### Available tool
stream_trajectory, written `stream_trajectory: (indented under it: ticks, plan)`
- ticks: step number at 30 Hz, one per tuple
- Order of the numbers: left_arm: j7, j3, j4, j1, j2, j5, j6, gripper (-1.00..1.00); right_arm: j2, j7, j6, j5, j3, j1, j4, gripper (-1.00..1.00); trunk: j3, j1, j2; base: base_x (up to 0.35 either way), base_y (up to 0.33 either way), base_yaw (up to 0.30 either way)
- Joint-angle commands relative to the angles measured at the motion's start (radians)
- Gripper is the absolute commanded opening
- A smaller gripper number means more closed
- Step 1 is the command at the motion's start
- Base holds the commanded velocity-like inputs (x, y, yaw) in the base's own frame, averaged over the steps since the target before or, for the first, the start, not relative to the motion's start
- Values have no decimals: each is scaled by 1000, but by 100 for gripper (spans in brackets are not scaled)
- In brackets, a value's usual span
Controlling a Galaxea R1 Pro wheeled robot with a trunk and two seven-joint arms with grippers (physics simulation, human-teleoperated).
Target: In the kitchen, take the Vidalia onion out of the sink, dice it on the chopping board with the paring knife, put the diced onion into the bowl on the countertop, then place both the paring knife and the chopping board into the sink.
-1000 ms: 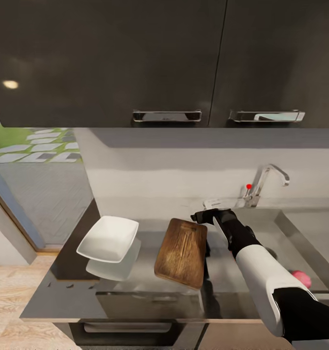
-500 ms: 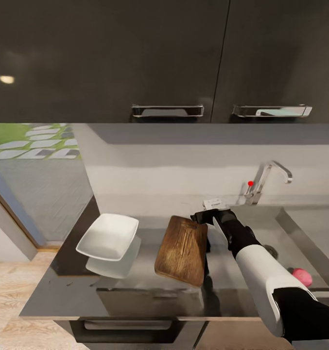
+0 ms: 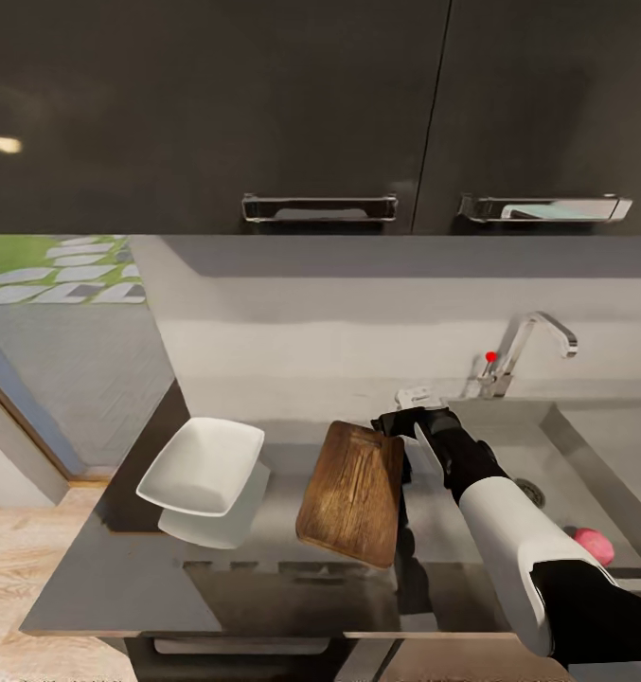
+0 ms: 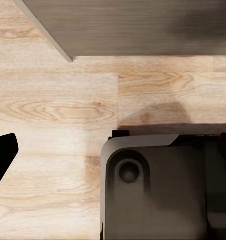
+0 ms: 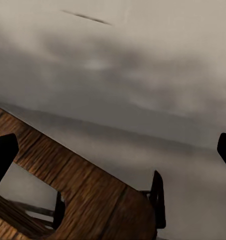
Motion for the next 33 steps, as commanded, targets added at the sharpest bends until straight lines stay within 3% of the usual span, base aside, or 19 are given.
stream_trajectory:
  ticks: [1, 13, 26, 33]
  plan:
    - [0, 1, -1, 0, 0, 1, -2, 100, 0, 7, 5, 11, 0, -1, -2, 100, -3, 1, -2, 4, -2, 0]
    - [0, 0, 0, 0, 0, 1, -2, 100, 0, 7, 5, 11, 0, -1, -2, 100, -22, 1, -2, 0, 0, 0]
    - [0, 0, -1, 0, 0, 1, -1, 100, 4, 7, 5, 11, 3, -1, -2, 100, -25, 1, -2, 0, 0, 0]
    - [0, 0, -1, 0, 0, 1, -2, 100, 5, 5, 5, 10, 68, -1, -2, 100, -25, 1, -2, 0, 0, 0]
